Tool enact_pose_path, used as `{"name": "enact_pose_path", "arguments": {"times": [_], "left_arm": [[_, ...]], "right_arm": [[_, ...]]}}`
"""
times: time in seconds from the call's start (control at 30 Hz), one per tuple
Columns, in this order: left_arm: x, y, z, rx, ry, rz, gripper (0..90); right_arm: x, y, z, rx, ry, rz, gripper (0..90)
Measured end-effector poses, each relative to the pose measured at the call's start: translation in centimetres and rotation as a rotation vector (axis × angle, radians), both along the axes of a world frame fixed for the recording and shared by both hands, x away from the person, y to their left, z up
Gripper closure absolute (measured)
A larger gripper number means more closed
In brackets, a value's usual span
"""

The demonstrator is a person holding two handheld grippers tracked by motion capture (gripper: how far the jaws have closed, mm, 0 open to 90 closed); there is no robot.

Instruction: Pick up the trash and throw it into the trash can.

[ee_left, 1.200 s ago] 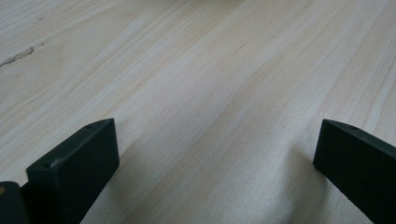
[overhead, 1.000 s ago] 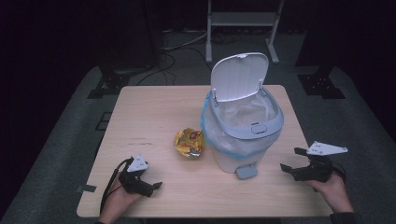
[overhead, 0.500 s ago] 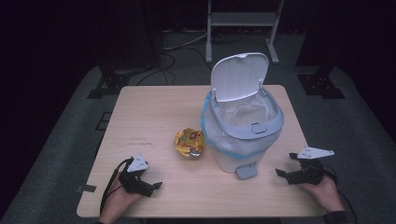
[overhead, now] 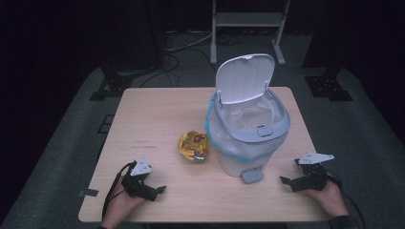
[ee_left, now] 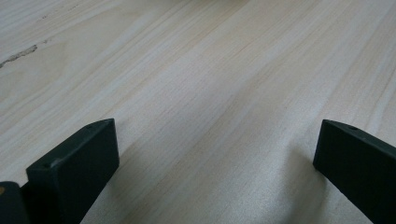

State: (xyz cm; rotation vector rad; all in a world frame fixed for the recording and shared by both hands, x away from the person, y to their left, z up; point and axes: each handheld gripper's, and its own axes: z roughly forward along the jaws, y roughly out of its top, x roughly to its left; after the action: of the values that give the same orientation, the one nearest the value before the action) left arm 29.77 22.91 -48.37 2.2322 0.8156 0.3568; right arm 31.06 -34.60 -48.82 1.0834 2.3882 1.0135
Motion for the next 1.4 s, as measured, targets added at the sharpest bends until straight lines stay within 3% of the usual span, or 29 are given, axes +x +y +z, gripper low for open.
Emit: {"name": "enact_pose_path", "arguments": {"times": [0.27,0.97,1.4], "left_arm": [[0.2,-0.1,0.4,-0.035,0.033,0.003,0.0],[1.6,-2.8,4.5,-0.087,-0.037,-0.027,0.0],[3.1,-4.5,6.7,-0.120,-0.053,-0.033,0.0]], "right_arm": [[0.1,0.0,0.0,0.007,0.011,0.000,1.9],[0.1,0.0,0.0,0.008,0.012,-0.001,1.9],[0.1,0.0,0.0,0.008,0.012,-0.002,1.9]]}}
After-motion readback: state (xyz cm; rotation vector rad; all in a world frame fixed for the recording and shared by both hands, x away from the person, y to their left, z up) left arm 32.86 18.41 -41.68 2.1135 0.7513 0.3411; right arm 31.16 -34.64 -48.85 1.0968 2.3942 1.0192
